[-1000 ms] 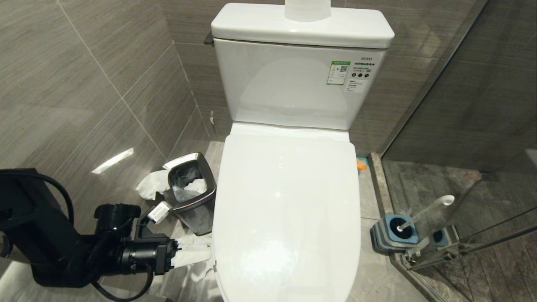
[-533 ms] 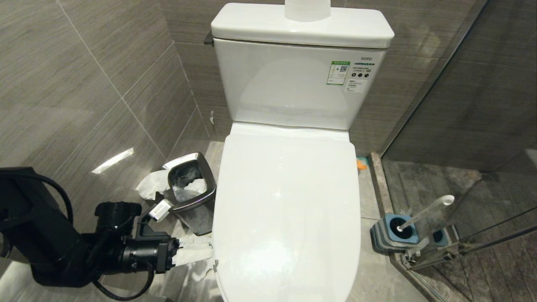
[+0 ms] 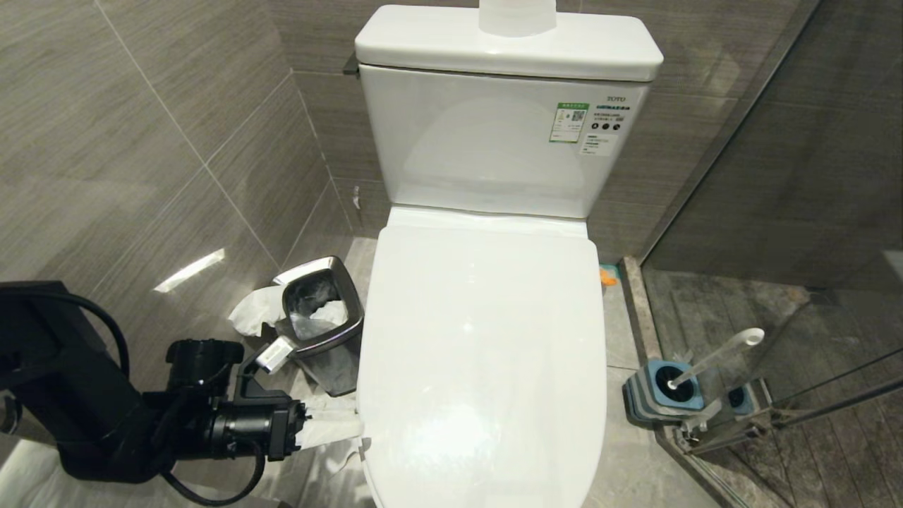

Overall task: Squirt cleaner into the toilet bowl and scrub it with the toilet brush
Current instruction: Use the left hand to lift the toilet lid slightly

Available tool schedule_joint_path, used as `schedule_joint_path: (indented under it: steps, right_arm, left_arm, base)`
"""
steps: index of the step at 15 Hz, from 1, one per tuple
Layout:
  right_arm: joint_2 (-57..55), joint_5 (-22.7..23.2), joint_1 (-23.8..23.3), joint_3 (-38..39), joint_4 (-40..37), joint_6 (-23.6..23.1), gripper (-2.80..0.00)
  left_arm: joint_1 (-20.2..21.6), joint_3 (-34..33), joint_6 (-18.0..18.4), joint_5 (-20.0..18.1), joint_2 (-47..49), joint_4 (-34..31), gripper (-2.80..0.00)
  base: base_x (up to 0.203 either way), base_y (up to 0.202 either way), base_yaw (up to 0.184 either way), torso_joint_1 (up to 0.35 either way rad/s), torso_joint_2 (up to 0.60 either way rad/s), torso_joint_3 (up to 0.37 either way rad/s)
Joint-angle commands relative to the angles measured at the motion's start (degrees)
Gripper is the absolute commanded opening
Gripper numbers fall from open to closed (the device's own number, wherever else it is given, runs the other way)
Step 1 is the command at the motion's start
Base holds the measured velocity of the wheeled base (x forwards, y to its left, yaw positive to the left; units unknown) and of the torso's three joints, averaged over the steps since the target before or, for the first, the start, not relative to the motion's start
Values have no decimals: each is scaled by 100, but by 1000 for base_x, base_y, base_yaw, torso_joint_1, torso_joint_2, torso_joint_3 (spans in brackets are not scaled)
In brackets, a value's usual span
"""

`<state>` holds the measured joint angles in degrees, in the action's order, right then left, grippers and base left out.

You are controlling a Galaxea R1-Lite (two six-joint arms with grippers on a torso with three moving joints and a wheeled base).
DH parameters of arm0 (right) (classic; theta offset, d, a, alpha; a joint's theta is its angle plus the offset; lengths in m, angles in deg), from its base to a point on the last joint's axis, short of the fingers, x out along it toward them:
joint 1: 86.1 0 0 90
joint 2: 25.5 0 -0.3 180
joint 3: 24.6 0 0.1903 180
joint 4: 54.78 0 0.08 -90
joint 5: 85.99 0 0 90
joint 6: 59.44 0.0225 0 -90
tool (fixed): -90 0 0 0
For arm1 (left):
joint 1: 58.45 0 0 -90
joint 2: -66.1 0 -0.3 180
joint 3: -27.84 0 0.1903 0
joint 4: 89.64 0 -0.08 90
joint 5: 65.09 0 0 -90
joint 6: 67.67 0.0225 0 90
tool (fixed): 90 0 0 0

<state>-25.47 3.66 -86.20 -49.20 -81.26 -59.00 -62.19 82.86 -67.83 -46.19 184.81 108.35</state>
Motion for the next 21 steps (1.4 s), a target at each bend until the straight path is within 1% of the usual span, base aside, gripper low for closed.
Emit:
schedule_joint_path:
  steps: [1, 4, 8, 11, 15, 17, 19, 21]
  right_arm:
    - [-2, 0, 1, 0, -6, 0, -280]
    - [-2, 0, 1, 0, -6, 0, -280]
    - [-2, 0, 1, 0, 0, 0, -280]
    - [-2, 0, 1, 0, -6, 0, -280]
    - [-2, 0, 1, 0, 3, 0, -280]
    - [-2, 0, 1, 0, 2, 0, -280]
    - [-2, 0, 1, 0, -6, 0, -280]
    - [-2, 0, 6, 0, -6, 0, -280]
  left_arm:
    - [-56, -28, 15, 24, 4, 27, 0]
    - [-181, -28, 39, 227, -14, 30, 0]
    - [-399, -74, 318, 691, -24, 30, 0]
    - [-532, -55, 359, 991, -15, 39, 0]
    - [-523, -28, 332, 1010, -24, 39, 0]
    - [-419, -28, 267, 974, -50, 35, 0]
    - [-272, -36, 246, 744, -58, 23, 0]
    - [-250, -70, 277, 711, -59, 22, 0]
  base:
    - [0, 0, 0, 0, 0, 0]
    - [0, 0, 0, 0, 0, 0]
    - [0, 0, 0, 0, 0, 0]
    - [0, 0, 0, 0, 0, 0]
    - [0, 0, 0, 0, 0, 0]
    - [0, 0, 0, 0, 0, 0]
    - [0, 0, 0, 0, 0, 0]
    - [0, 0, 0, 0, 0, 0]
